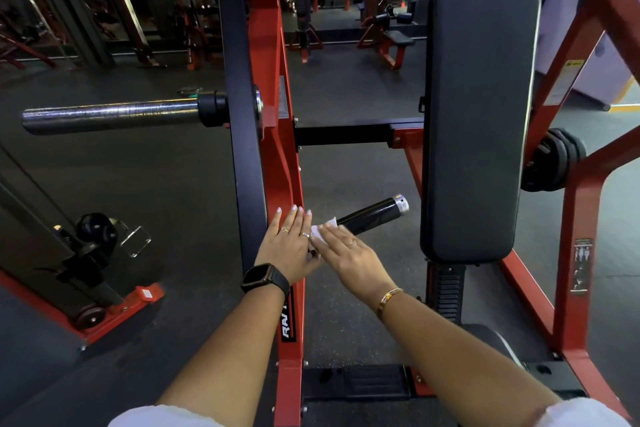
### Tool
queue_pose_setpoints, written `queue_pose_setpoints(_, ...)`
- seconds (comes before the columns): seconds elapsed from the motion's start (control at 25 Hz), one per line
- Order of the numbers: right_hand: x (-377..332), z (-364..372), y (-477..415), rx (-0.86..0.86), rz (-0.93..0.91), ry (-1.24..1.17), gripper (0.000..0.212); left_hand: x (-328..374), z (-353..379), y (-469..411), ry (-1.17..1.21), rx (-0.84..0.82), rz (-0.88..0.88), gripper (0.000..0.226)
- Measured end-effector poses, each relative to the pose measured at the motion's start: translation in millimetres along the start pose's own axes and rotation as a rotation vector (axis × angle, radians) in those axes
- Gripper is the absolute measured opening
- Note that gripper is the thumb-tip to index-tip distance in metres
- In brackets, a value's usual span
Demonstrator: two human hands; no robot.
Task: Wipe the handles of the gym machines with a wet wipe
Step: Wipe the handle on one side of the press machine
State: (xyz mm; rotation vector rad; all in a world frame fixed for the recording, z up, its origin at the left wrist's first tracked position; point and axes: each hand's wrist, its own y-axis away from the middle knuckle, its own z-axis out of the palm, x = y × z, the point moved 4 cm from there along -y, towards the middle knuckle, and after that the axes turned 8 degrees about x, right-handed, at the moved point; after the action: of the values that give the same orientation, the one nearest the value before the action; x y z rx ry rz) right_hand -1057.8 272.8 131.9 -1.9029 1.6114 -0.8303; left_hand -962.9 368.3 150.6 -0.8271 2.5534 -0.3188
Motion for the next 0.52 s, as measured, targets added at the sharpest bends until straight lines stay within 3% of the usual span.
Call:
queue_pose_setpoints(0.16, 53.0, -21.0, 7.2, 0.074, 0.168, 0.096, 0.052, 1.4, -0.5, -0.2, 0.021, 0.011, 0.011, 0.079)
queue_pose_setpoints(0.28, 49.6, -18.5, -3.3, 0.068, 0.290, 0.123, 0.062, 0.2, -1.3, -0.3, 0.014, 0.020, 0.001, 0.079)
queue_pose_setpoints(0.44, -12.7, 8.8, -0.5, -0.030, 0.050, 0.005, 0.065, 0.7, 2.4, -0.7, 0.055, 0.022, 0.003, 0.076)
queue_pose_setpoints(0.52, -10.1, 7.7, 12.8, -0.079, -0.059, 0.009, 0.062, 0.0, 2.1, -0.2, 0.102, 0.060, 0.016, 0.074)
